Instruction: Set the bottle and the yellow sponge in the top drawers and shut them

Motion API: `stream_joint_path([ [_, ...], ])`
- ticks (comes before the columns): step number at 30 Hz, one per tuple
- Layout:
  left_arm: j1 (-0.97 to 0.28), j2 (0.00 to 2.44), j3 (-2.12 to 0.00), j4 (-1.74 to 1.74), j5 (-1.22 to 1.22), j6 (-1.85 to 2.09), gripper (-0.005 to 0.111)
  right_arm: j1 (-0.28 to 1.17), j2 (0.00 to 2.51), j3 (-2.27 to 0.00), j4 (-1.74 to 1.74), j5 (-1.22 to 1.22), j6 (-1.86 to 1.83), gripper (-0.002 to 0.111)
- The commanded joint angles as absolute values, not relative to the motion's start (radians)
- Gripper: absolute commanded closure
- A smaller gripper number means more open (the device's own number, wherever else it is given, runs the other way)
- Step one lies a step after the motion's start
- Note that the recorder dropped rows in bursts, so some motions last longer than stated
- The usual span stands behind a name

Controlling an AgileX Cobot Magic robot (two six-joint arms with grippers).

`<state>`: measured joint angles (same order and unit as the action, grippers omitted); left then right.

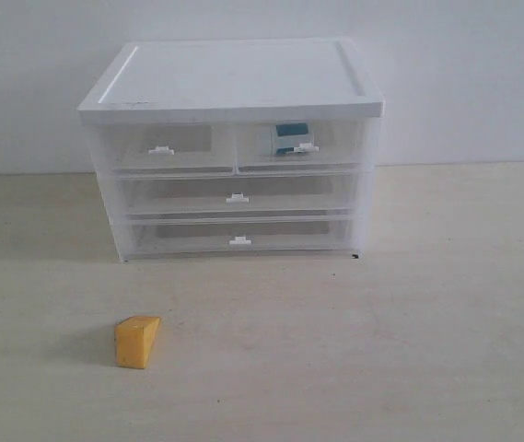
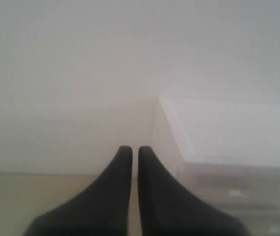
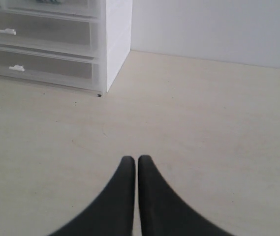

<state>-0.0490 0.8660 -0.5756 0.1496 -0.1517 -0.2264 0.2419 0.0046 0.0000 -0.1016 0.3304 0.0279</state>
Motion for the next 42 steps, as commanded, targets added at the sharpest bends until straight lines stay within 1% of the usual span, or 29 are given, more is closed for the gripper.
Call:
stream_joint_path([
  [1,-0.142,0.955,-0.582,0.154,-0.145,-0.216,0.103,0.240,0.000,0.000,-0.102,0.324,0.025,0.108],
  [8,-0.231,1.054,-0.536,0.139,-0.320,-0.208,0.103,0.240,0.000,0.000,-0.102,0.324,0.025,0.108],
  [13,-0.245,1.143,-0.498,0.137,-0.420,-0.201,0.103,0.240,0.000,0.000,-0.102,0.324,0.025,0.108],
  [20,-0.259,1.274,-0.493,0.056,-0.501,-0.134,0.103,0.240,0.000,0.000,-0.102,0.324,0.025,0.108],
  [23,-0.302,1.332,-0.493,-0.032,-0.554,-0.045,0.103,0.240,0.000,0.000,-0.102,0.324,0.025,0.108],
  [27,-0.384,1.421,-0.493,-0.234,-0.670,0.147,0.103,0.240,0.000,0.000,-0.102,0.324,0.025,0.108],
  [32,-0.461,1.534,-0.493,-0.355,-0.863,0.203,0.103,0.240,0.000,0.000,-0.102,0.324,0.025,0.108],
  [36,-0.504,1.631,-0.524,-0.385,-0.952,0.203,0.103,0.240,0.000,0.000,-0.102,0.324,0.025,0.108],
  [42,-0.532,1.761,-0.619,-0.365,-0.977,0.193,0.103,0.240,0.000,0.000,-0.102,0.324,0.025,0.108],
])
